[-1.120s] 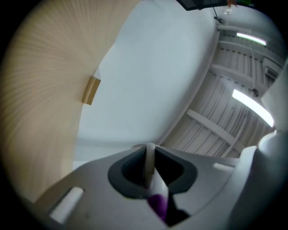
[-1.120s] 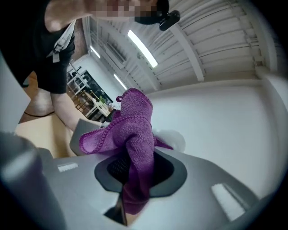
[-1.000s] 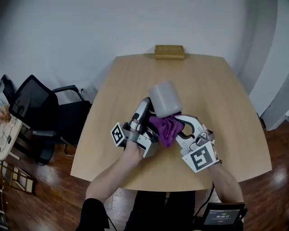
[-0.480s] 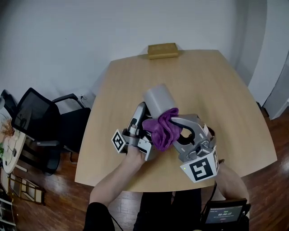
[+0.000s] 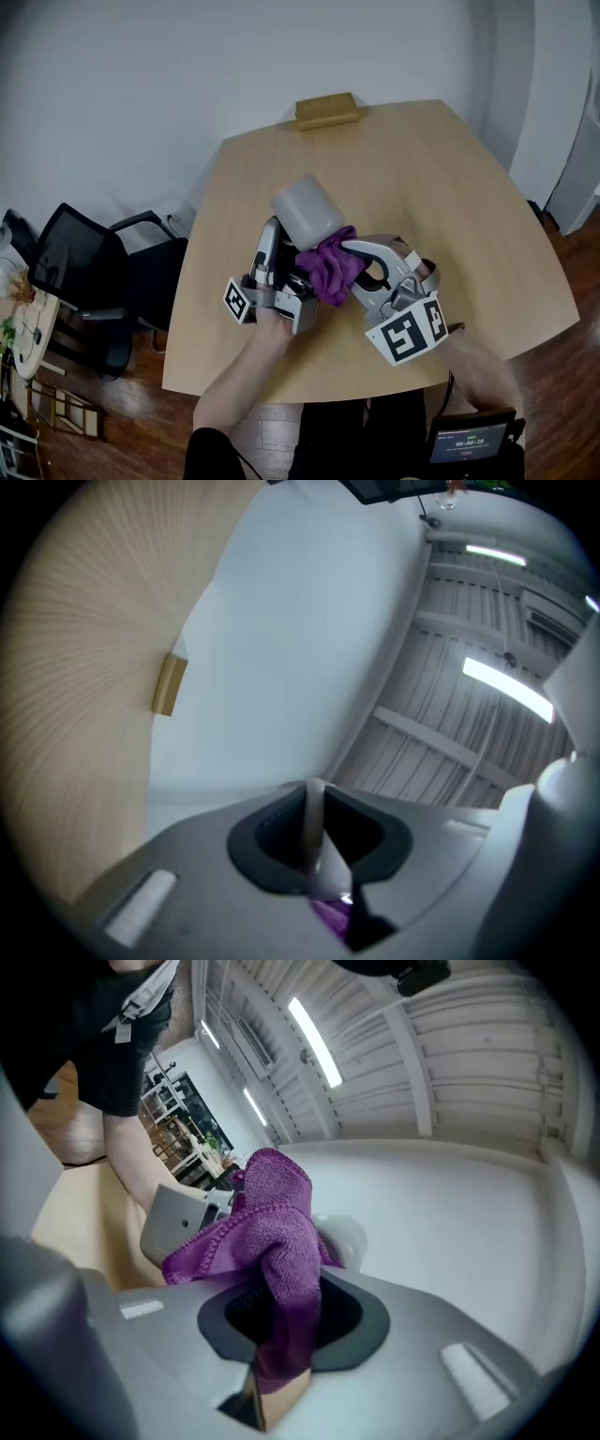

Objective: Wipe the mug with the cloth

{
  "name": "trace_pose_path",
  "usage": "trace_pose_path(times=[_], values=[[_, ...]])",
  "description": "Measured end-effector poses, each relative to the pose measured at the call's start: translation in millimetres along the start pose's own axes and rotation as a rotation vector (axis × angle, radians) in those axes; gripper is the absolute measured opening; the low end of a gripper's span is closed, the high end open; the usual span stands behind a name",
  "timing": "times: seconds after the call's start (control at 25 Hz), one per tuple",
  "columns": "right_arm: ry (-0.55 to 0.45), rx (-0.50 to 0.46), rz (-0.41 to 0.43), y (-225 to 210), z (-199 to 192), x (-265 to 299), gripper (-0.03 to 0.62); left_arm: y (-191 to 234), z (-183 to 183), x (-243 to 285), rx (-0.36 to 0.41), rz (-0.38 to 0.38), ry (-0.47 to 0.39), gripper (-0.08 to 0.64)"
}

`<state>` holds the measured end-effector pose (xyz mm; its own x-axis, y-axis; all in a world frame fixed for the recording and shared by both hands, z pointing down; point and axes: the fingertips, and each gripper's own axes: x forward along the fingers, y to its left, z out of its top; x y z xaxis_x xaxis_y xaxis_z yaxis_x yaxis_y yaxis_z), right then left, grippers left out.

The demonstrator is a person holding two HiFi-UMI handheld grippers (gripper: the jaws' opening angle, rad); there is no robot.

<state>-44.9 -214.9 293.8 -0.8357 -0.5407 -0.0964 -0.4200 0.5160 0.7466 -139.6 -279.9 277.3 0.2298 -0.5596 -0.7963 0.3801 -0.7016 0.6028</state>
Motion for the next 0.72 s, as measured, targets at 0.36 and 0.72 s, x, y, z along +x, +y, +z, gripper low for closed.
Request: trace_pose_path(times=[0.36,0.72], values=[[-0.122,-0.071,0.003,16.7,38.1,3.4,0.067,-5.0,-13.0,2.3,-0.031,0.001,0.019,0.066],[0.042,-0.058,0.065,23.1,-3.1,12.8,0.067,-5.3,-2.8,1.3,0.029,-0.031,0.045,0.066]])
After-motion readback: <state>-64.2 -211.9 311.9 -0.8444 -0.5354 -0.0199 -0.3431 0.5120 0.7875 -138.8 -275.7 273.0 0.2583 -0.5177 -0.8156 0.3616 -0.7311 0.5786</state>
